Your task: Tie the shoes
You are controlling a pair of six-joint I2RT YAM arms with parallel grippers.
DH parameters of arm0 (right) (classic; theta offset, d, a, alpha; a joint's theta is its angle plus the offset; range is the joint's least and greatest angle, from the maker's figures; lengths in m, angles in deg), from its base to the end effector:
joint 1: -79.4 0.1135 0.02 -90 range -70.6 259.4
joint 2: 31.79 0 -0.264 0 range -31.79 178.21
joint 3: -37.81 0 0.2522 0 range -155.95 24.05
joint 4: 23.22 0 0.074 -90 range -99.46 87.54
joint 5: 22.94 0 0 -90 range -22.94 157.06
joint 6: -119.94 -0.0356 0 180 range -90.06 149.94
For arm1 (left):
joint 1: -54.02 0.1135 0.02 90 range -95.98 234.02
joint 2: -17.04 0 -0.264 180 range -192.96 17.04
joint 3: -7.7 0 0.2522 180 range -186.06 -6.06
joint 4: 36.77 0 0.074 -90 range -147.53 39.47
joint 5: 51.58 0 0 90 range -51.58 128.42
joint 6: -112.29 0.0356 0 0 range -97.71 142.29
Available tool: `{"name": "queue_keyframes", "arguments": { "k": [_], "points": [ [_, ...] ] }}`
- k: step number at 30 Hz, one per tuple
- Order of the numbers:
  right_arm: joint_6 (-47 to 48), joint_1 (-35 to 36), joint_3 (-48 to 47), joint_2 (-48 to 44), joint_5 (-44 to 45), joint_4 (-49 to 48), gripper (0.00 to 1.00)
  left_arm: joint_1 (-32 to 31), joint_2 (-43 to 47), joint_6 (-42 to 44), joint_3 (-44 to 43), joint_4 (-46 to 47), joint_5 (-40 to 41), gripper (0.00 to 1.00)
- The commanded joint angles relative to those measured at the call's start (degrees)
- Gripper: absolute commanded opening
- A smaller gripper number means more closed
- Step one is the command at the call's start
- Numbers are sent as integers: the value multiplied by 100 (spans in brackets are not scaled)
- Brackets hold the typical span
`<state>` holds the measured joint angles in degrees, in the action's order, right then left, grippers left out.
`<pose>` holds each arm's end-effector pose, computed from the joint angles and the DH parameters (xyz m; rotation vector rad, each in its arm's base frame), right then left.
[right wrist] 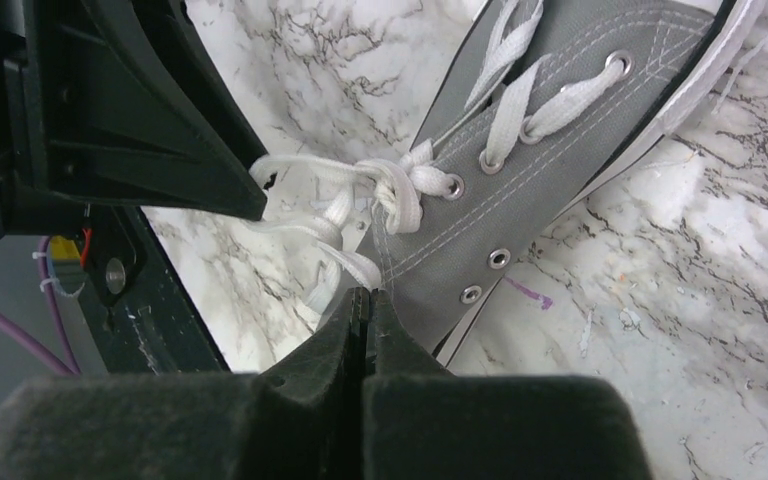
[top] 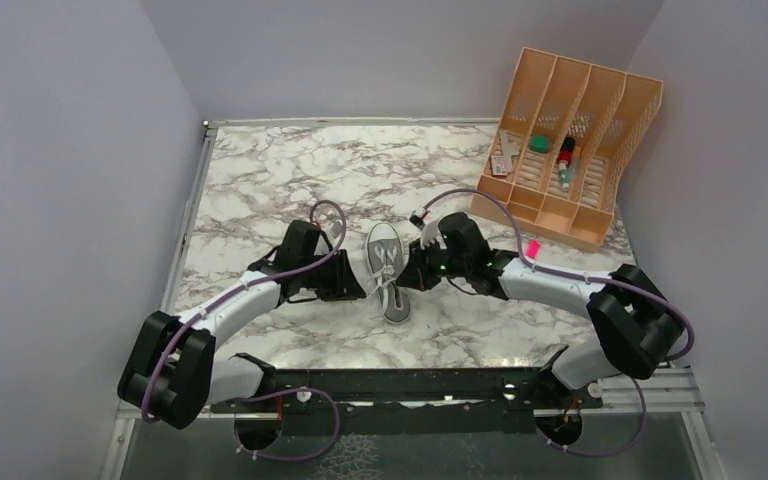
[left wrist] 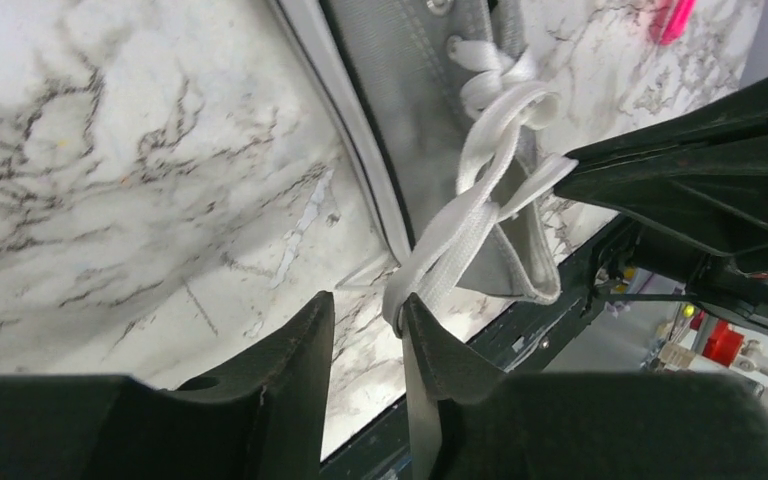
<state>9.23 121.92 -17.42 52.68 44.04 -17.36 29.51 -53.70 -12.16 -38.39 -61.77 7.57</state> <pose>0.2132 0.2143 0.1917 -0.6792 2.2294 1.0330 0.2016 -0.1120 0.1779 0.0370 2.5887 -1.0844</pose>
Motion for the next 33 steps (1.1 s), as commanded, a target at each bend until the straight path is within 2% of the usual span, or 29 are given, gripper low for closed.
{"name": "queue_keyframes", "arguments": {
  "k": [1, 5, 7, 8, 9, 12, 15, 18, 20, 28, 30, 33],
  "points": [
    [266, -7, -313, 100, -44, 173, 1, -23, 268, 327, -330, -766, 532, 37],
    [340, -3, -413, 87, -35, 405, 1, -18, 612, 691, -718, -1317, 833, 53],
    [377, -7, -414, 52, -22, 448, 1, -18, 683, 919, -946, -1445, 827, 75],
    [399, -7, -411, 45, 0, 488, 1, -18, 661, 1015, -1061, -1476, 793, 81],
    [415, -7, -407, 25, 14, 525, 1, -18, 596, 1102, -1197, -1492, 757, 82],
    [403, -7, -413, 19, -12, 611, 1, -18, 307, 1389, -1622, -1500, 767, 82],
    [335, -7, -403, 28, -59, 657, 1, -18, -128, 1821, -1921, -1286, 749, 75],
    [289, -6, -340, -13, -72, 629, 1, -18, -880, 2405, -2262, -904, -29, 64],
    [274, -7, -372, 13, -117, 648, 1, -18, -1305, 2658, -2310, -582, -719, 63],
    [221, -7, -417, -39, -126, 677, 1, -18, -2102, 2709, -2104, 436, -1629, 60],
    [189, -7, -414, -41, -125, 681, 1, -18, -2123, 2639, -2006, 614, -1778, 57],
    [77, -7, -385, -61, -113, 633, 1, -18, -2135, 2576, -1908, 647, -1927, 46]
  ]
}}
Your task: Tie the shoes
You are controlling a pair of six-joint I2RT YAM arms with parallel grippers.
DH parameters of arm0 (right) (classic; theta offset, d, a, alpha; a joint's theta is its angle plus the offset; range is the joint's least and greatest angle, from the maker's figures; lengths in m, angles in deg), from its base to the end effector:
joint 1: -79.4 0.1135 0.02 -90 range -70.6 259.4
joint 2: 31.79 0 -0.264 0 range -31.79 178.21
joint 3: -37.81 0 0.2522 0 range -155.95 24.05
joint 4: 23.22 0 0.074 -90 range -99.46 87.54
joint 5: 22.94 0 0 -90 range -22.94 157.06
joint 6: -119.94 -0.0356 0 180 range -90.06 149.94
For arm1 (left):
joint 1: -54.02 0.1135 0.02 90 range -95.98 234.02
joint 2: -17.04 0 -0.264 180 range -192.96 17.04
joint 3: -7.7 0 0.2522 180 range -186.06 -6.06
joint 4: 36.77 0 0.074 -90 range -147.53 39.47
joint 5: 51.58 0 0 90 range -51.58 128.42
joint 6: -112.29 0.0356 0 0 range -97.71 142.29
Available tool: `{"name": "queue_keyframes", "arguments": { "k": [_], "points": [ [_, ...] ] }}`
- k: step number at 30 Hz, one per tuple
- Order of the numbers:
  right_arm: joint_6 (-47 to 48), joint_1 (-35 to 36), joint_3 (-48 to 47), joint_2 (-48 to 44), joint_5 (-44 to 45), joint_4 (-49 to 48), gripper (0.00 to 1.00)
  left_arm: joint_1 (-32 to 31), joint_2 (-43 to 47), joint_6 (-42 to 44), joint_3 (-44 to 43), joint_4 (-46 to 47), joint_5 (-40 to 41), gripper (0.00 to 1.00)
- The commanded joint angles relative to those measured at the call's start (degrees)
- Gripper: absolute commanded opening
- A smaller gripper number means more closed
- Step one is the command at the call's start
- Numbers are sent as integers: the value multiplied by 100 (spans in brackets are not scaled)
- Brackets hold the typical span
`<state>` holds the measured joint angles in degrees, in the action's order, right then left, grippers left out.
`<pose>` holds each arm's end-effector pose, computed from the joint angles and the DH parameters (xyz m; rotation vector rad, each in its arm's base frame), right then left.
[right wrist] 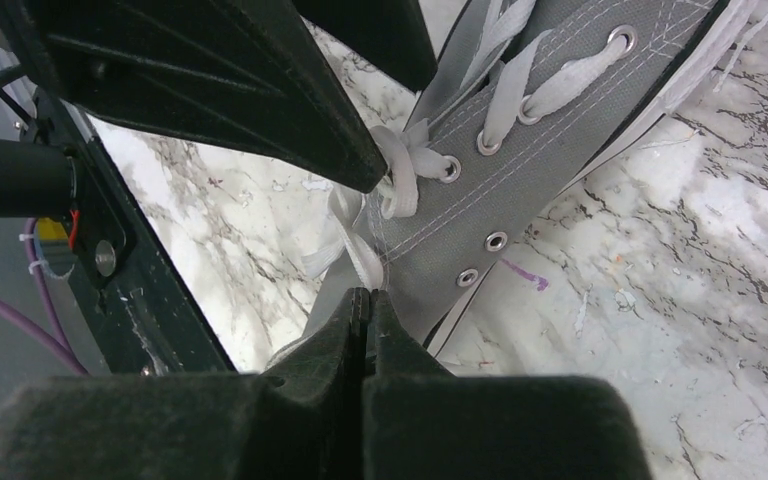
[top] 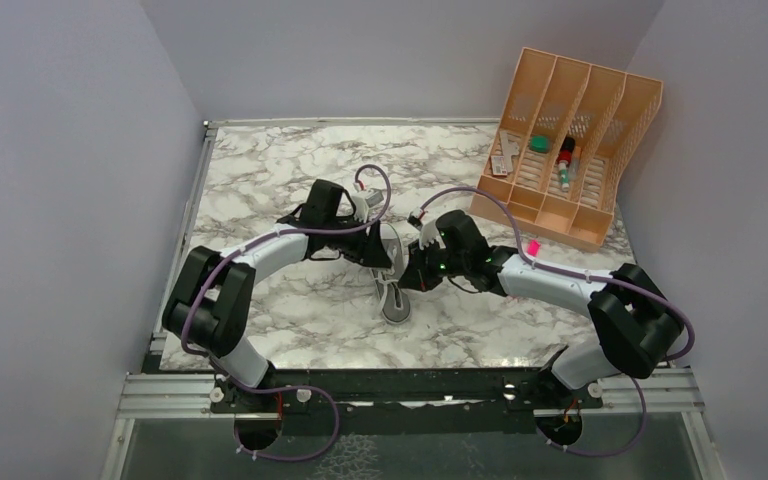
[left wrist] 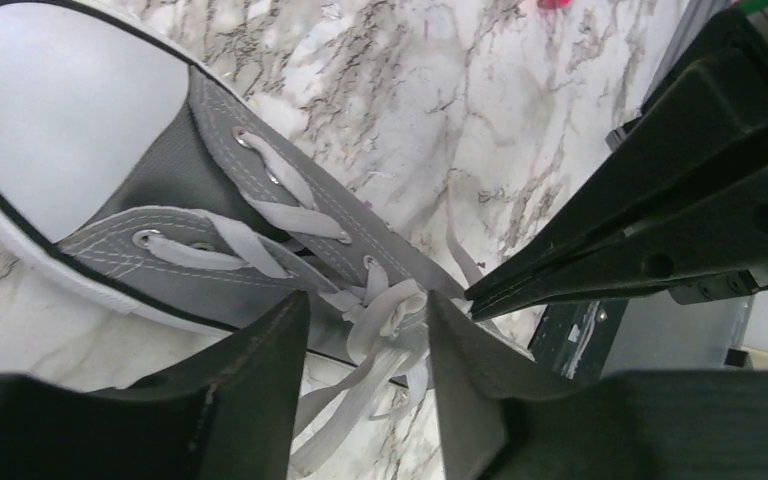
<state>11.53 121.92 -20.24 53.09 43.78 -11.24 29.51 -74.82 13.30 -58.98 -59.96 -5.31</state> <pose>0.2150 0.2163 0.1957 -0.7260 2.2761 0.9996 0.2837 -0.1564 0.1955 0.6883 2.3334 -1.1876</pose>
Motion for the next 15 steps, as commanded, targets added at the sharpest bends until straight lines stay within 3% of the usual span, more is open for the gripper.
{"name": "queue_keyframes", "arguments": {
  "k": [1, 6, 10, 15],
  "points": [
    [-196, -7, -98, -114, -87, -6, 1, -18, -13, 41, 176, 434, -675, 45],
    [-360, -7, -135, -133, -59, -104, 1, -27, 64, 67, 338, 344, -768, 44],
    [-542, -5, -196, -67, -57, -156, 1, -27, 160, 15, 390, 328, -824, 32],
    [-907, -7, -221, -12, 129, -163, 1, -39, 361, 8, 502, 341, -754, 26]
  ]
}}
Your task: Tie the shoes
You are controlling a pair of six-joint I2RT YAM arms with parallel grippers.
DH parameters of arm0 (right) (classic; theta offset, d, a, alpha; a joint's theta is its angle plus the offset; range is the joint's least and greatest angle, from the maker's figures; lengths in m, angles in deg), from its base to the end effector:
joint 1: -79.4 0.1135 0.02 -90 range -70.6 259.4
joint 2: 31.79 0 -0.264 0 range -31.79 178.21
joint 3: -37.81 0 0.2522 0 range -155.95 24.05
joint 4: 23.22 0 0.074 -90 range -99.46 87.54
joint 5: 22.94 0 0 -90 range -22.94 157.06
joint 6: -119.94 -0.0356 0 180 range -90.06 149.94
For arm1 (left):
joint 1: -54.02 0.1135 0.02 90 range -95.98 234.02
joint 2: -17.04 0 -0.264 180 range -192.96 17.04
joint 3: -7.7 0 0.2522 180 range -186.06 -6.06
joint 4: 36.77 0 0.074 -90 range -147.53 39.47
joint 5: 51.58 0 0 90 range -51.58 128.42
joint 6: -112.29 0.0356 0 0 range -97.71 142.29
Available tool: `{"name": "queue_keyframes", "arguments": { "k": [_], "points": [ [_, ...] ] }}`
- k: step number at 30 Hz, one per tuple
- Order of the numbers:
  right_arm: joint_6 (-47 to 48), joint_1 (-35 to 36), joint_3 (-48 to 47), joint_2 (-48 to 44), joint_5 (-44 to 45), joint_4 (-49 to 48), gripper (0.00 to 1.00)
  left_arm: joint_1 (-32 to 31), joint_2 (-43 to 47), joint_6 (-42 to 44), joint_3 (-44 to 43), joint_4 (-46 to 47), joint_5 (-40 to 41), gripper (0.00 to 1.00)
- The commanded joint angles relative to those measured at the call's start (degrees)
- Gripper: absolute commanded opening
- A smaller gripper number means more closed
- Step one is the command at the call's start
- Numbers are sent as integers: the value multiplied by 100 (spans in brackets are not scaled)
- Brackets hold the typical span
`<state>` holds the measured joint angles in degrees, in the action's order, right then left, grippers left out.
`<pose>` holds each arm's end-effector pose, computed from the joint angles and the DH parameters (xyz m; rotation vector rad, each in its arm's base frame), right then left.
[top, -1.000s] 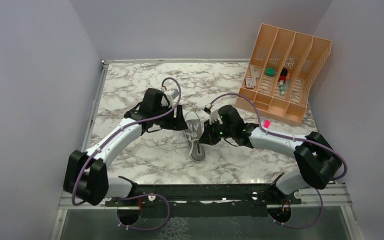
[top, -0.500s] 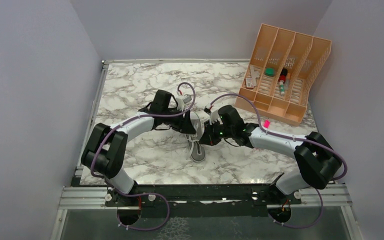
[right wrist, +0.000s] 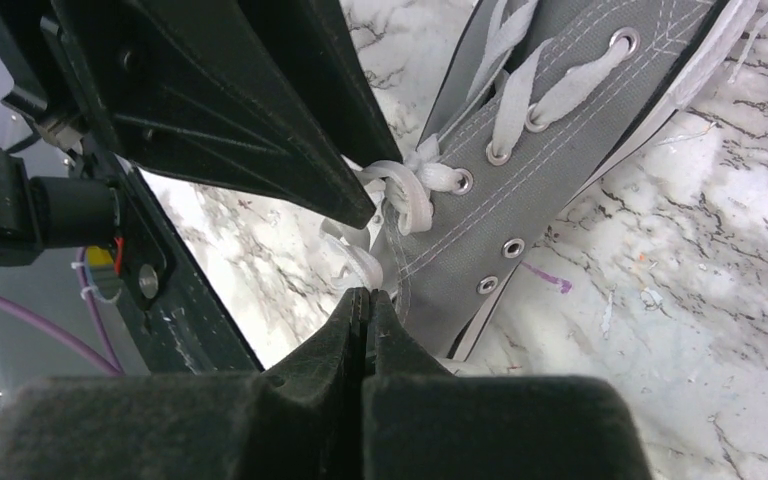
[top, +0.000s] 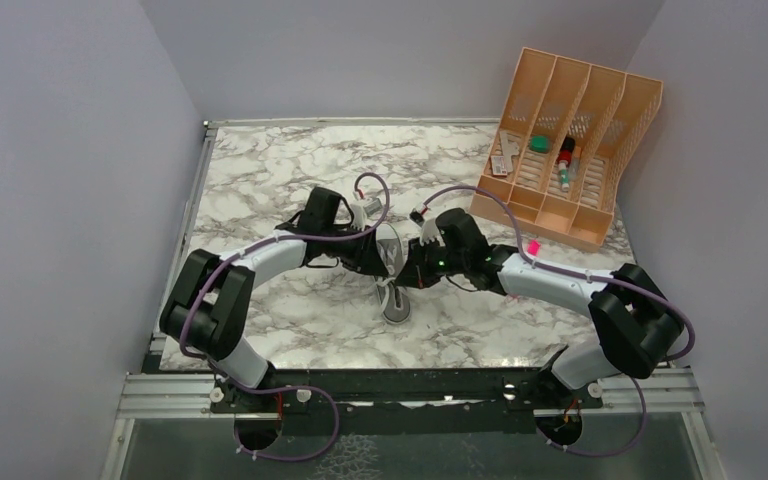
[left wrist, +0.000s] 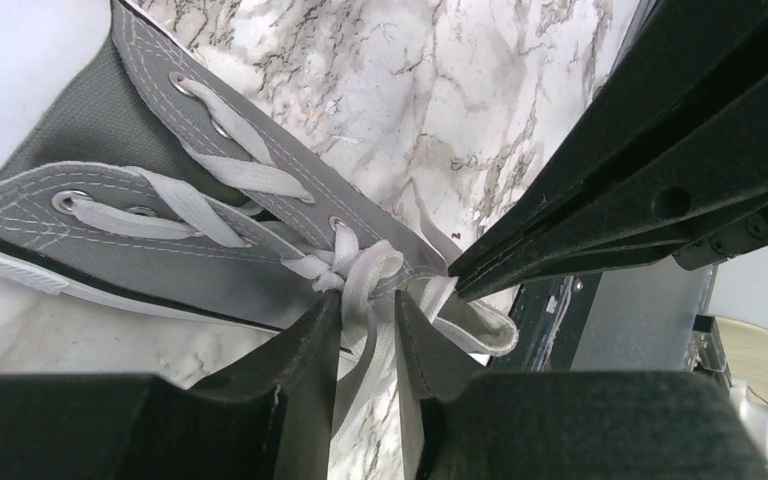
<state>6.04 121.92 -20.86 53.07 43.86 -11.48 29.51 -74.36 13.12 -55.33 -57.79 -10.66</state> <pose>0.2167 0.2177 0.1995 -0.6214 2.3131 1.0469 0.2725 -0.1538 0.1837 0.7217 2.3231 -1.3053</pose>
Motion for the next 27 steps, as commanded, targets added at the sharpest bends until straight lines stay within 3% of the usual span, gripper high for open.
{"name": "queue_keyframes", "arguments": {
  "k": [1, 5, 13, 19, 27],
  "points": [
    [-413, -7, -159, 2, 134, -168, 0, -48, 335, 28, 159, 128, -209, 25],
    [-614, -7, -221, 125, 257, -116, 1, -71, 463, -7, 249, 165, -98, 24],
    [-658, -7, -177, 129, 260, -72, 1, -91, 568, -745, 550, 994, -316, 36],
    [-720, 0, -213, 152, 246, -83, 1, -125, 505, -824, 531, 1091, -224, 31],
    [-914, -7, -320, 258, 457, 52, 1, -176, 566, -370, 428, 737, 480, 34]
  ]
}}
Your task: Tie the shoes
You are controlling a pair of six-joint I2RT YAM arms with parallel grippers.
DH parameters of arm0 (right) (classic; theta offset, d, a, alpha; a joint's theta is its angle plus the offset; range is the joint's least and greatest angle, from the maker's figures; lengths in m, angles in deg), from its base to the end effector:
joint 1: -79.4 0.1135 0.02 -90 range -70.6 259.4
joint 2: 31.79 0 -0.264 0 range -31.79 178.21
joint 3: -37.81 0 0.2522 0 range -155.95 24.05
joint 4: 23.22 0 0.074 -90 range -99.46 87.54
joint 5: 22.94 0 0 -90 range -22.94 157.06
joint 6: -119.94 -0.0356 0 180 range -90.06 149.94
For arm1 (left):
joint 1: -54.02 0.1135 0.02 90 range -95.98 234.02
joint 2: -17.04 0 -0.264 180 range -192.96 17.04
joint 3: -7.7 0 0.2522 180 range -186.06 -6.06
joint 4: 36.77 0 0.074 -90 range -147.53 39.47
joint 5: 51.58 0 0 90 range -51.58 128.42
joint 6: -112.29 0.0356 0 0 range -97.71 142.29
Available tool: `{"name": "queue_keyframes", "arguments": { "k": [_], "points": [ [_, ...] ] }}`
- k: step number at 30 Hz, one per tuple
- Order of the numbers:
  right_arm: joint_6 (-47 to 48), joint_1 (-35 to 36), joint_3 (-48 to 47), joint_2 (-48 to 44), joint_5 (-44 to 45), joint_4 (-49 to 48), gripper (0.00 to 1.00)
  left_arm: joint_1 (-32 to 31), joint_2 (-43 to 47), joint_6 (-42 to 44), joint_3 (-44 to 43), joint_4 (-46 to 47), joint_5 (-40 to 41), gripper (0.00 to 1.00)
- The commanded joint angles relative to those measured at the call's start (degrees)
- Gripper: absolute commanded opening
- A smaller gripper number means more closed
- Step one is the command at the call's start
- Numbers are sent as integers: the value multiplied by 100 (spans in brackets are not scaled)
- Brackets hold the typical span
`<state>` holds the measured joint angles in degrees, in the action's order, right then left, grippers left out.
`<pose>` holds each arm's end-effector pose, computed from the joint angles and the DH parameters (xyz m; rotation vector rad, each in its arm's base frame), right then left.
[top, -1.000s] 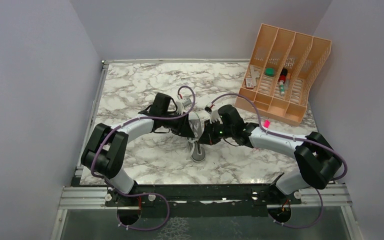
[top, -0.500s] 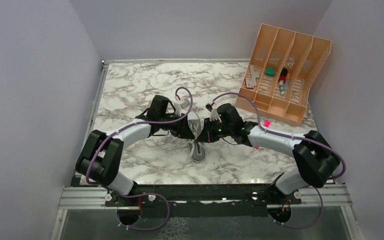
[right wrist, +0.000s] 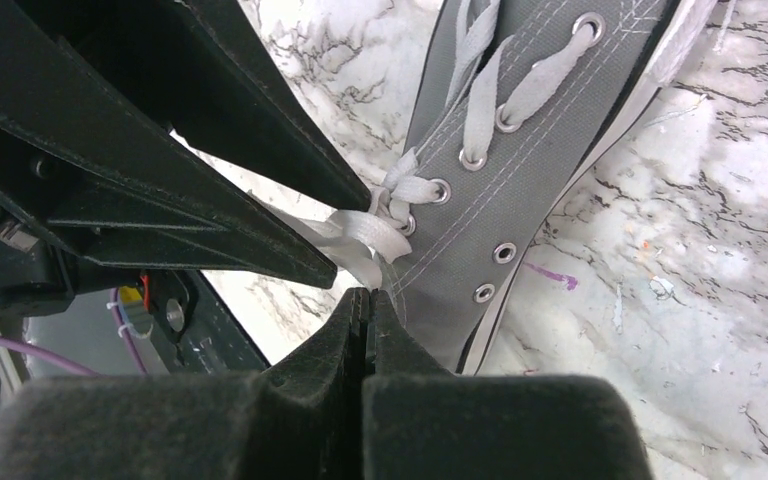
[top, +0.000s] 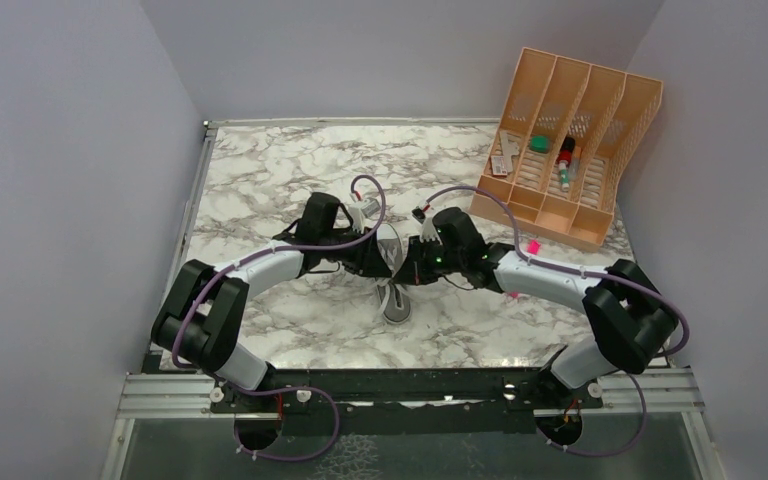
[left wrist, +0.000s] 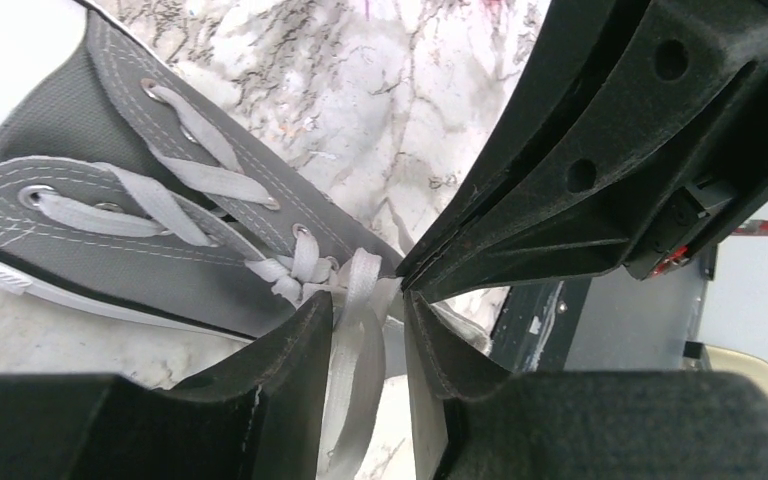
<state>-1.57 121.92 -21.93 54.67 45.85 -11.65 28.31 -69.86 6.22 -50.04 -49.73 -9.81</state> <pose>0.2221 0.2211 0.1972 -0.4503 2.3854 1.0668 0.2574 -0.1534 0.1887 0.6532 2.2691 -1.3352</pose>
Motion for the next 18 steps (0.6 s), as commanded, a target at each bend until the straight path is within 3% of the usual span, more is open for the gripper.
{"name": "queue_keyframes", "arguments": {
  "k": [1, 18],
  "points": [
    [-150, -7, -229, 120, 246, 62, 1, -56, 88, 358, -102, -71, 435, 34],
    [-162, -7, -345, 227, 270, 68, 1, -174, -24, 580, -130, -317, 483, 33]
  ]
}}
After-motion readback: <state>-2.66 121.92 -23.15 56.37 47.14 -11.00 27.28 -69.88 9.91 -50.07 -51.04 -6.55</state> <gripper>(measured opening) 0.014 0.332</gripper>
